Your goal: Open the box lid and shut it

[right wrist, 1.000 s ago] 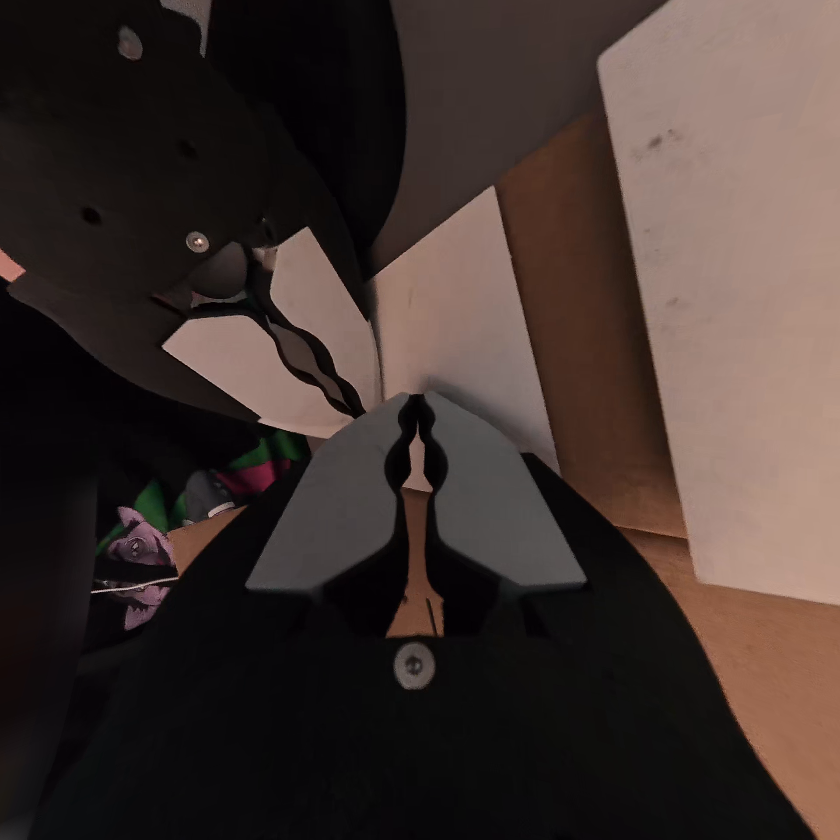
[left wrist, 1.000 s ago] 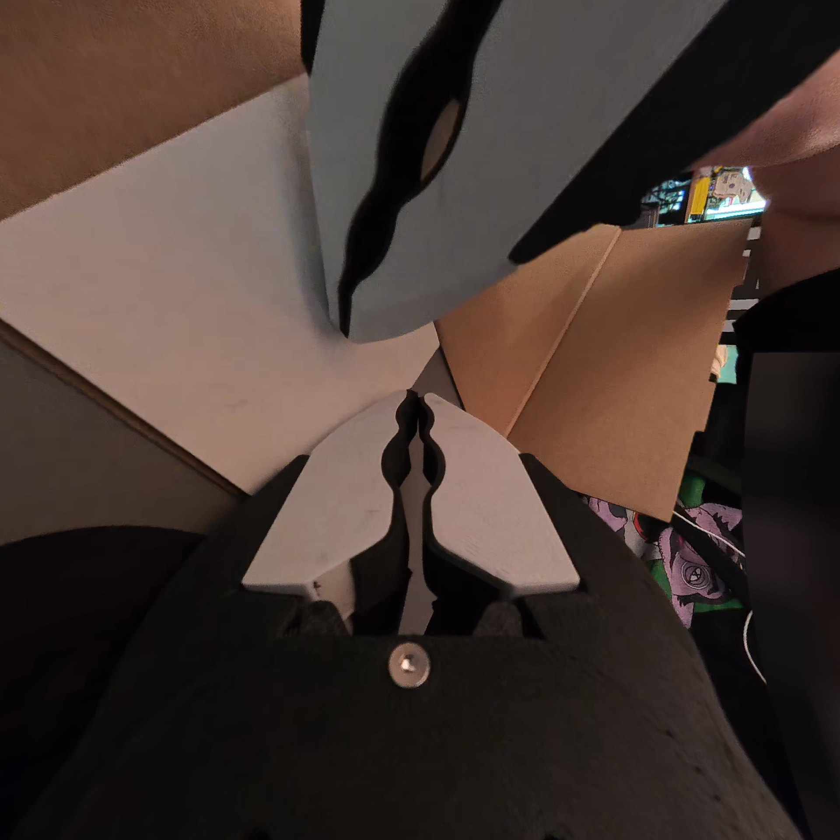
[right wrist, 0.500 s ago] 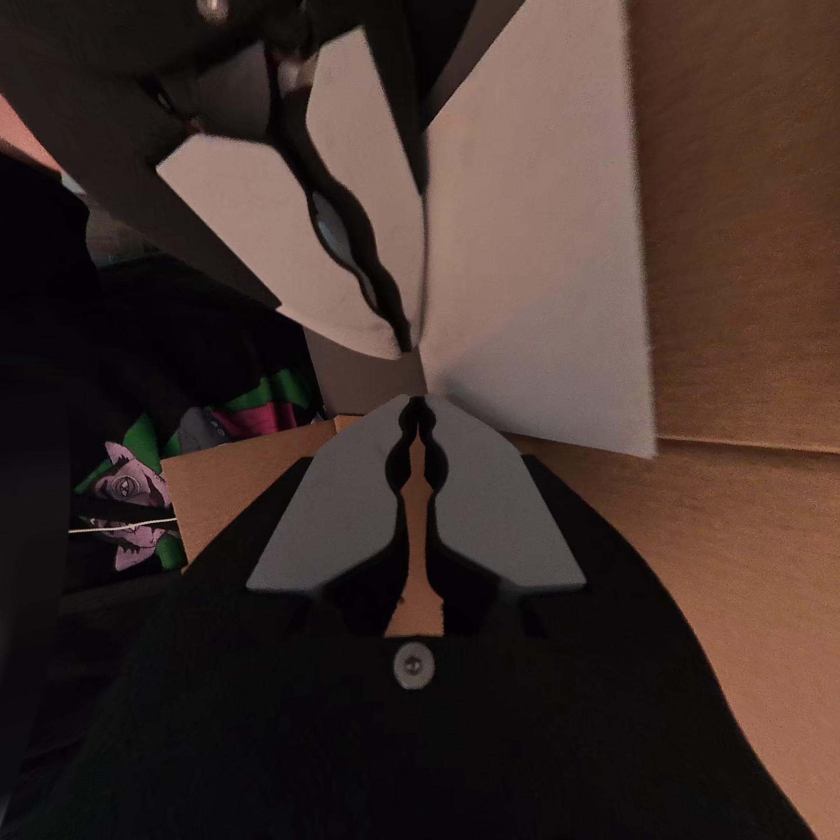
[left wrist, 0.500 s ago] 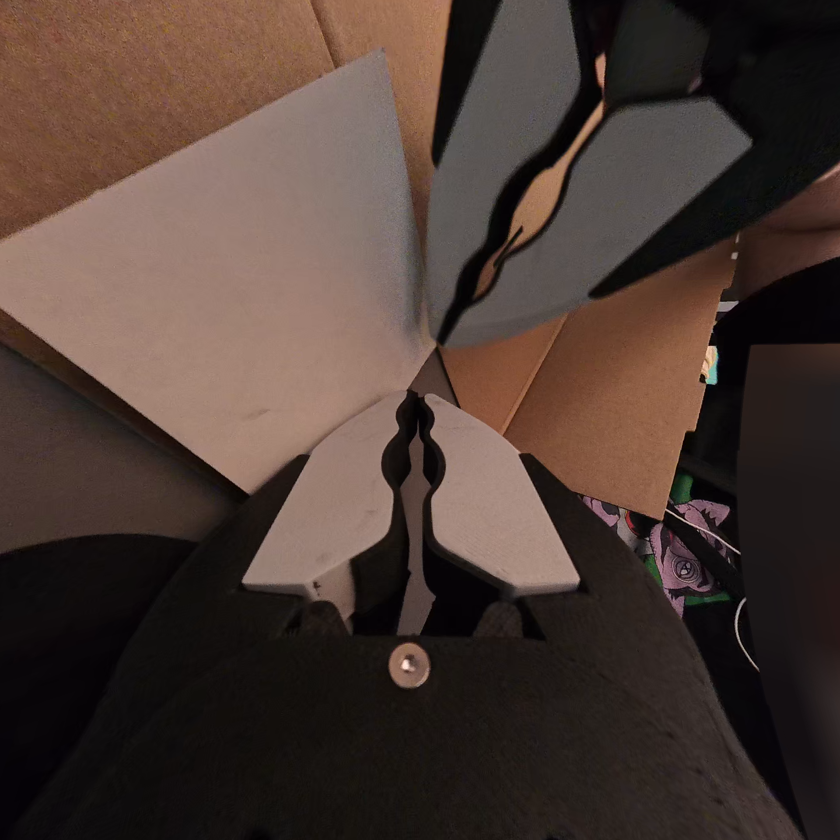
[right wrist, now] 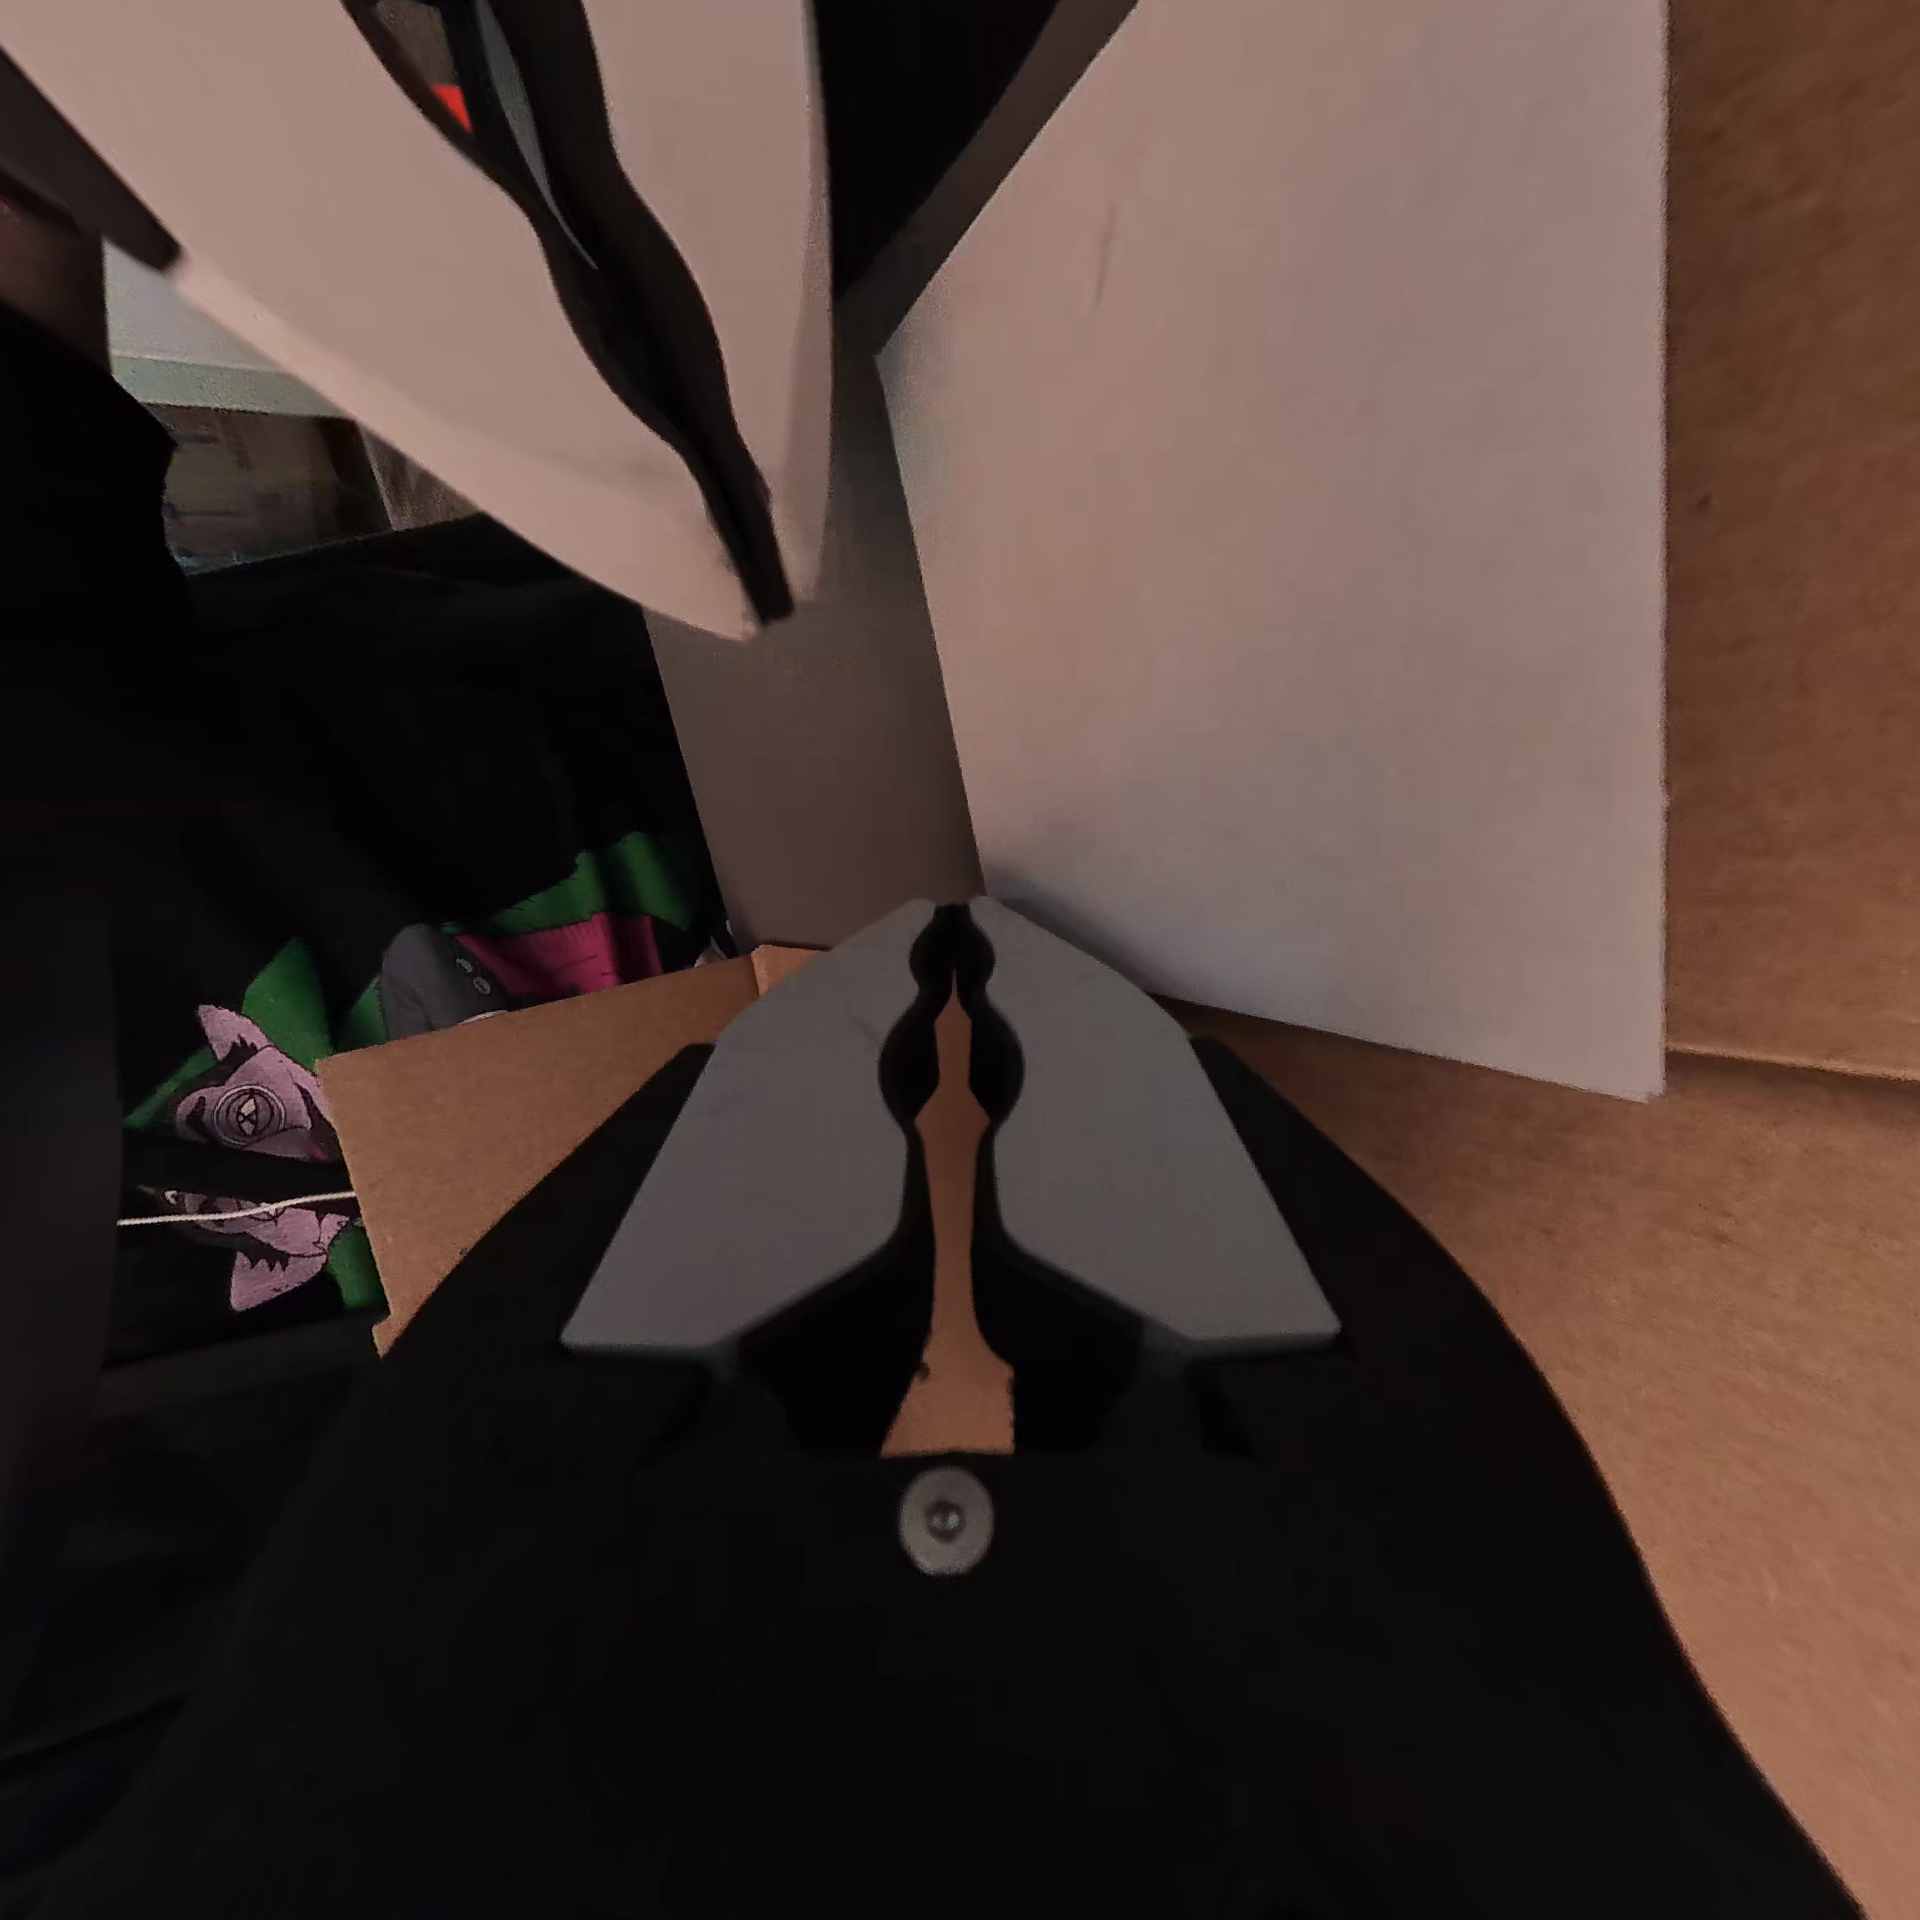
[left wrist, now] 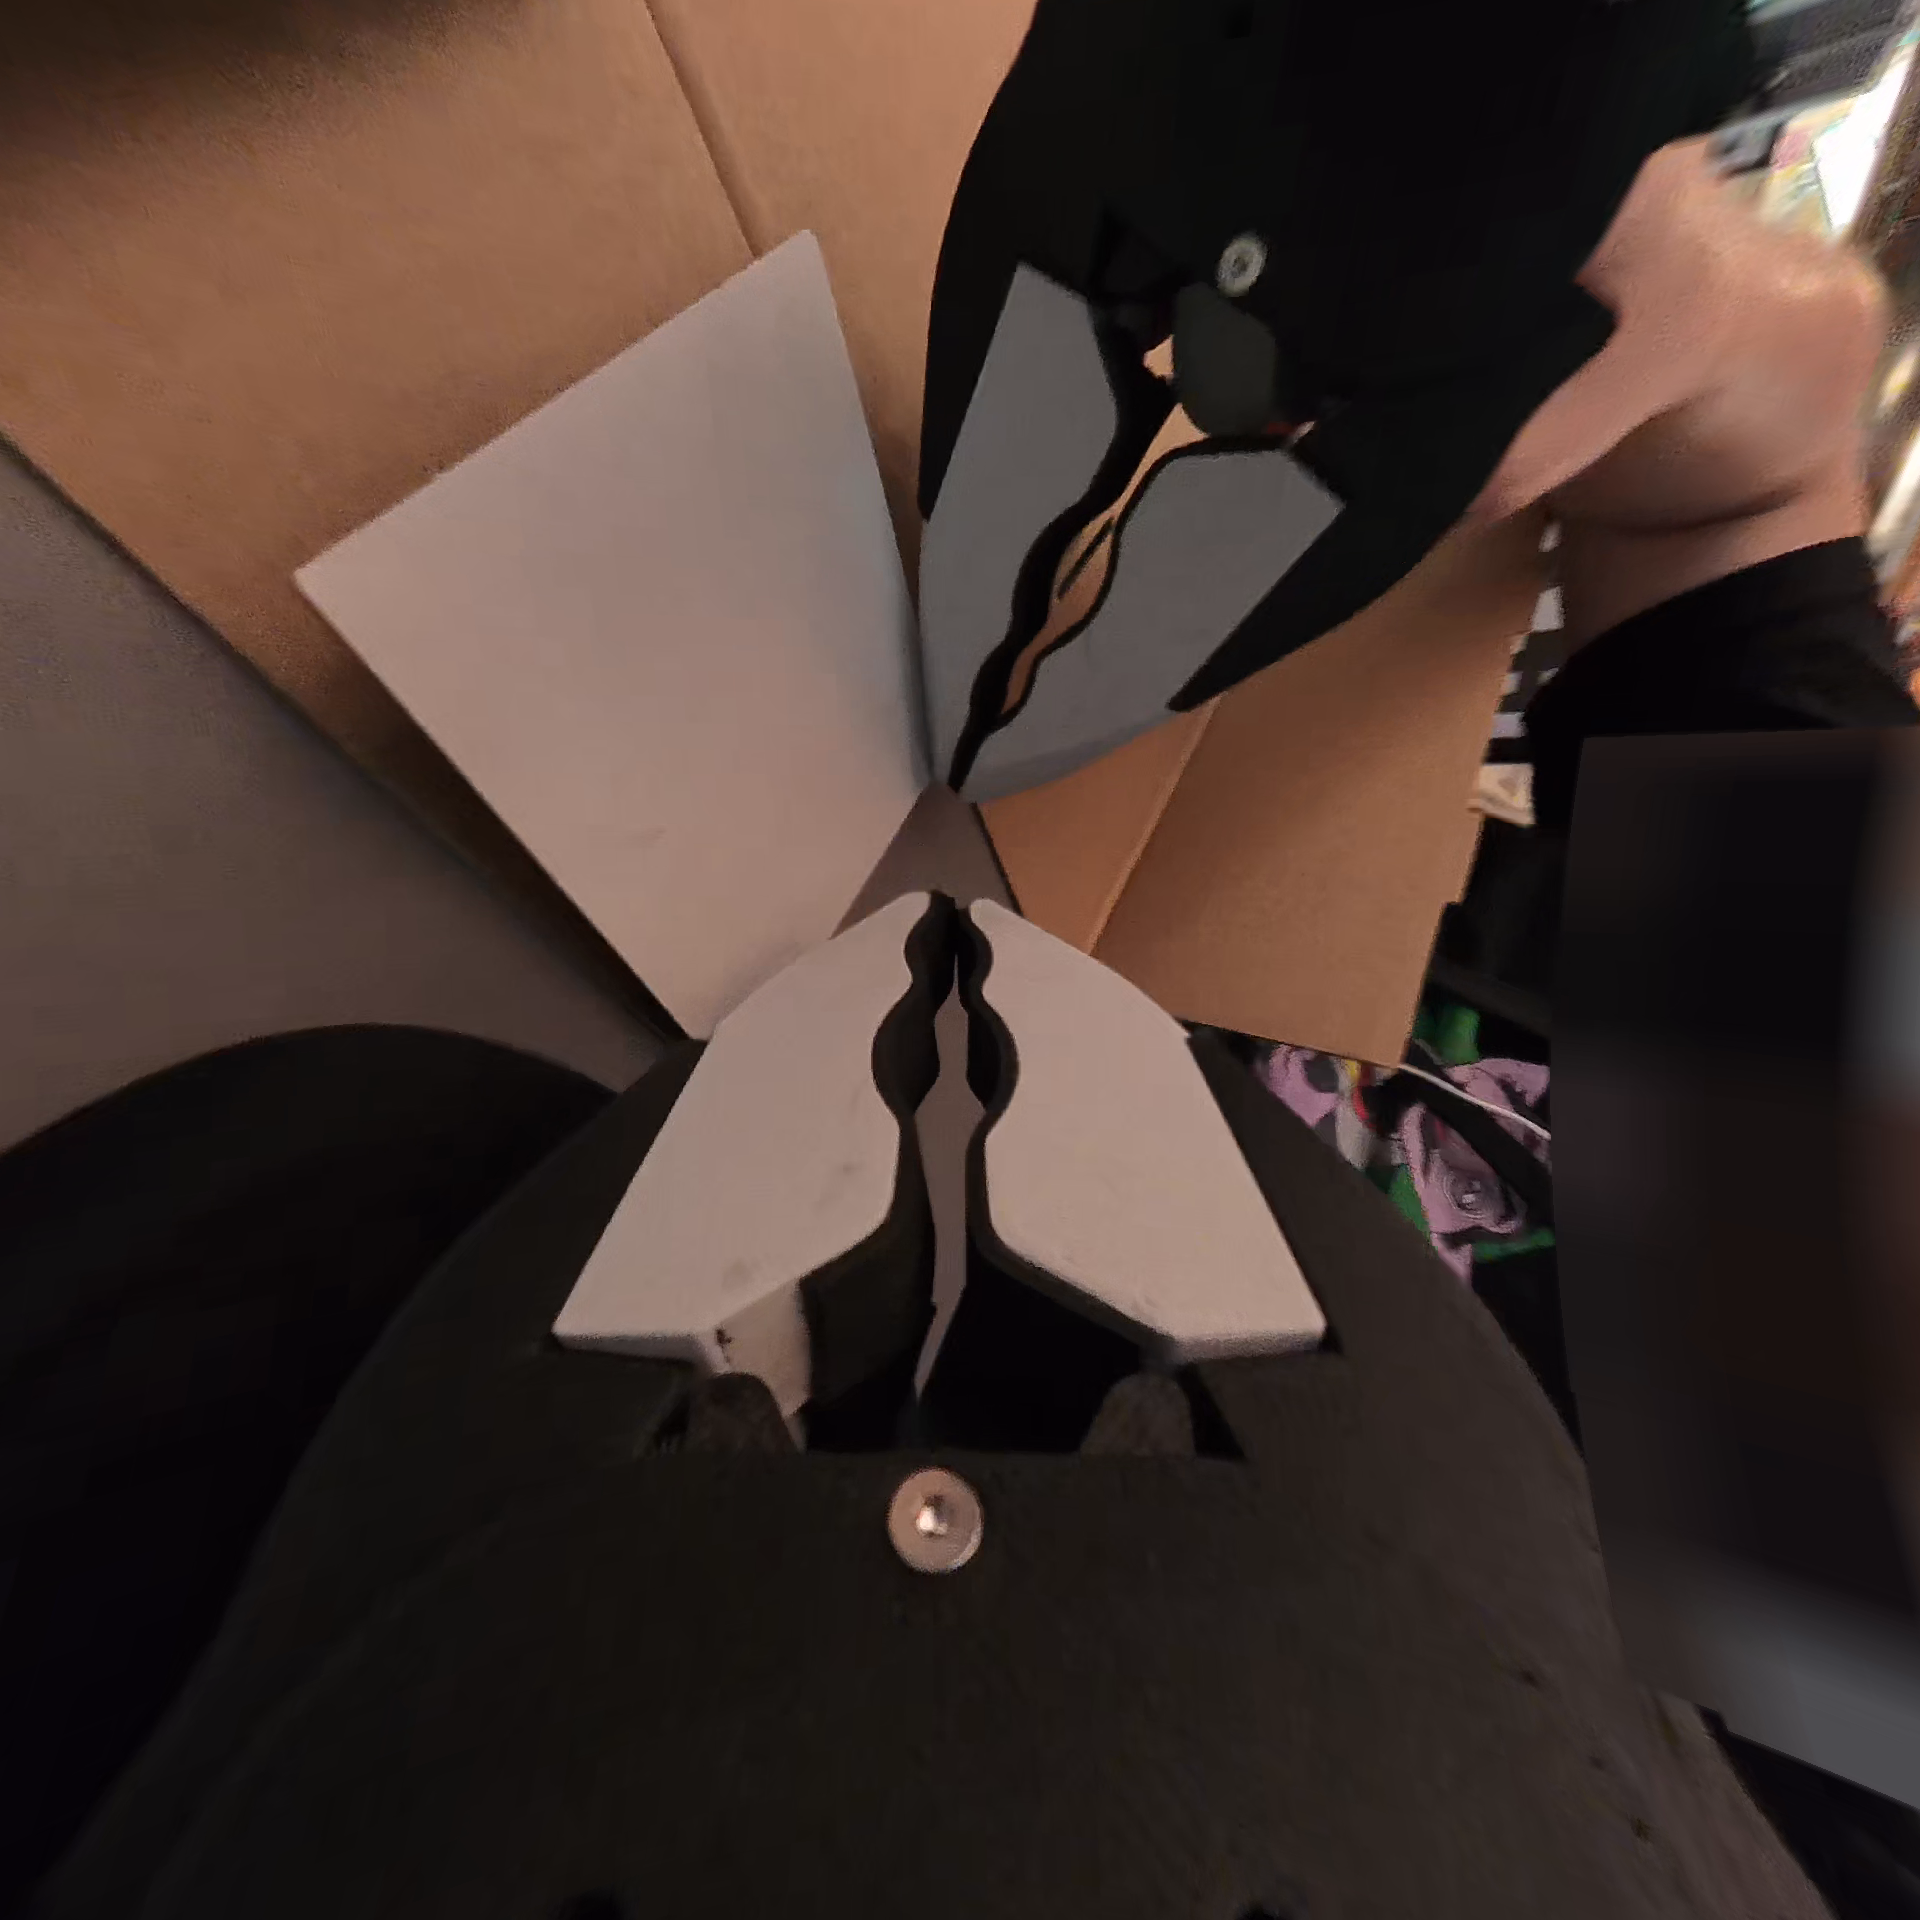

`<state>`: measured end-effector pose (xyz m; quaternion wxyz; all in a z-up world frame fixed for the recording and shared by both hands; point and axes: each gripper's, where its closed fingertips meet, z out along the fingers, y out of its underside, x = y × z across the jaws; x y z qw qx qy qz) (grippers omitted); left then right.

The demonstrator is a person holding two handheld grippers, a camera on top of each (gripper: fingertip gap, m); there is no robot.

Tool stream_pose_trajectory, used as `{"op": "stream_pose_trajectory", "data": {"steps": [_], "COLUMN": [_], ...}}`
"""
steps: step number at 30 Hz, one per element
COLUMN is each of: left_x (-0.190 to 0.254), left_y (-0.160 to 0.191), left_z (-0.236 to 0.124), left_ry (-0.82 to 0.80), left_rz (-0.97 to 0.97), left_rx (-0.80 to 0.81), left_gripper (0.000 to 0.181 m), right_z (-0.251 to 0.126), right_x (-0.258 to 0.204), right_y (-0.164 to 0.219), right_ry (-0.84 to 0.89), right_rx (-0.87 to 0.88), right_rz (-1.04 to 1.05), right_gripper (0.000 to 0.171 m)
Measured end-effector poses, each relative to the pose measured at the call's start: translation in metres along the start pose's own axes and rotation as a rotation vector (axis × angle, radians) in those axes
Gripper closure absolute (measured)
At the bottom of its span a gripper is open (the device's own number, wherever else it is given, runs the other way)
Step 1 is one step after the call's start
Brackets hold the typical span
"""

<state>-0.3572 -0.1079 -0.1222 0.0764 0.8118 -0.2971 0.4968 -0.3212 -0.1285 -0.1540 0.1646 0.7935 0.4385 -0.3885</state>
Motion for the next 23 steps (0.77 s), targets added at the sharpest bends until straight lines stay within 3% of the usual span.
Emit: {"op": "stream_pose_trajectory", "data": {"steps": [7,17,23], "left_x": [-0.009,-0.016,-0.032], "left_y": [0.007,-0.024,-0.029], "left_z": [0.004,-0.036,-0.023], "left_ry": [0.056,0.129,0.069], "left_rz": [-0.049,-0.032,-0.028], "left_rx": [-0.095,0.144,0.053], "left_gripper": [0.181,0.181,0.181], "right_z": [-0.004,0.0,0.004], "right_x": [-0.005,-0.001,-0.001], "right_y": [-0.009,-0.016,-0.023], "right_ry": [-0.089,0.009,0.007], "right_rx": [0.066,0.009,0.033], "right_rz": [0.04,0.059,0.05], "right_gripper": [0.171,0.171,0.17]}}
